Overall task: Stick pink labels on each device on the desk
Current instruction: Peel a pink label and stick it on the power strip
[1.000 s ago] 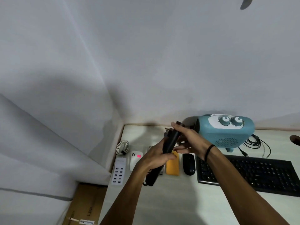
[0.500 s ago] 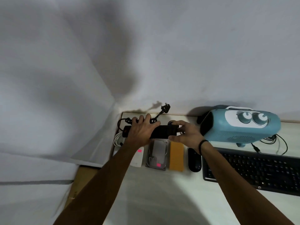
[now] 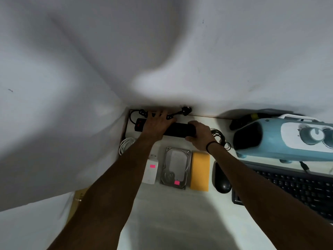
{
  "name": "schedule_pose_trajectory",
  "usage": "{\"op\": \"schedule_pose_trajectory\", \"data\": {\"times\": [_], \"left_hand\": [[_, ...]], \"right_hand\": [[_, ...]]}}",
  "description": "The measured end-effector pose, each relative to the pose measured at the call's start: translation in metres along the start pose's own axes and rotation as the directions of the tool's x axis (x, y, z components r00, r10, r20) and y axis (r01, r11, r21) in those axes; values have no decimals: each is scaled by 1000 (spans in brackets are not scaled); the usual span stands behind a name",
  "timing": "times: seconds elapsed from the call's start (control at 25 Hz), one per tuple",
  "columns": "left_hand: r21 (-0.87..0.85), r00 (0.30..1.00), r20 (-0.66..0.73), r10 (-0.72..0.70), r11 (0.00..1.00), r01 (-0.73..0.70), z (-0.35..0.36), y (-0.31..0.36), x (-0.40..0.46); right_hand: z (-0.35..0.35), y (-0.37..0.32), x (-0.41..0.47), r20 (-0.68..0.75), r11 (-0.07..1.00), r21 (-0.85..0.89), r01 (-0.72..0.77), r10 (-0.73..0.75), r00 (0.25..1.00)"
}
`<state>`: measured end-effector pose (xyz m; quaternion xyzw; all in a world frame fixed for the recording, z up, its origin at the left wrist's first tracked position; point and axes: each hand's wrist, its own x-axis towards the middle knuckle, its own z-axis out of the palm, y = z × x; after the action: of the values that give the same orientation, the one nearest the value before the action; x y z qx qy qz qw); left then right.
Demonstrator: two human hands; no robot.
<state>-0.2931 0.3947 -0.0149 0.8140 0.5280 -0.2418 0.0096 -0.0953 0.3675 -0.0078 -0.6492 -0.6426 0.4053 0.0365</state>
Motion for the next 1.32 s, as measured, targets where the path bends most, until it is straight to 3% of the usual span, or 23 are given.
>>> {"op": "schedule_pose_trajectory", "data": {"times": [0.4, 0.56, 0.8, 1.12, 1.32], "left_hand": [[-161, 985, 171, 2, 987, 26, -3, -2, 1], [-219, 997, 65, -34, 975, 47, -18, 9, -28], [-516, 998, -43, -56, 856, 25, -34, 98, -107], [-613, 997, 77, 18, 790, 33, 31, 217, -249], [-624, 973, 174, -151, 747, 228, 81, 232, -322]], "right_hand": [[11, 14, 15, 24, 990, -129, 51, -48, 999], [8, 12, -10, -42, 991, -113, 70, -75, 996], [9, 22, -105, -128, 991, -80, 107, -116, 985], [73, 104, -263, 37, 997, -31, -68, 69, 997], [126, 128, -311, 239, 985, -175, -1, 43, 970]]}}
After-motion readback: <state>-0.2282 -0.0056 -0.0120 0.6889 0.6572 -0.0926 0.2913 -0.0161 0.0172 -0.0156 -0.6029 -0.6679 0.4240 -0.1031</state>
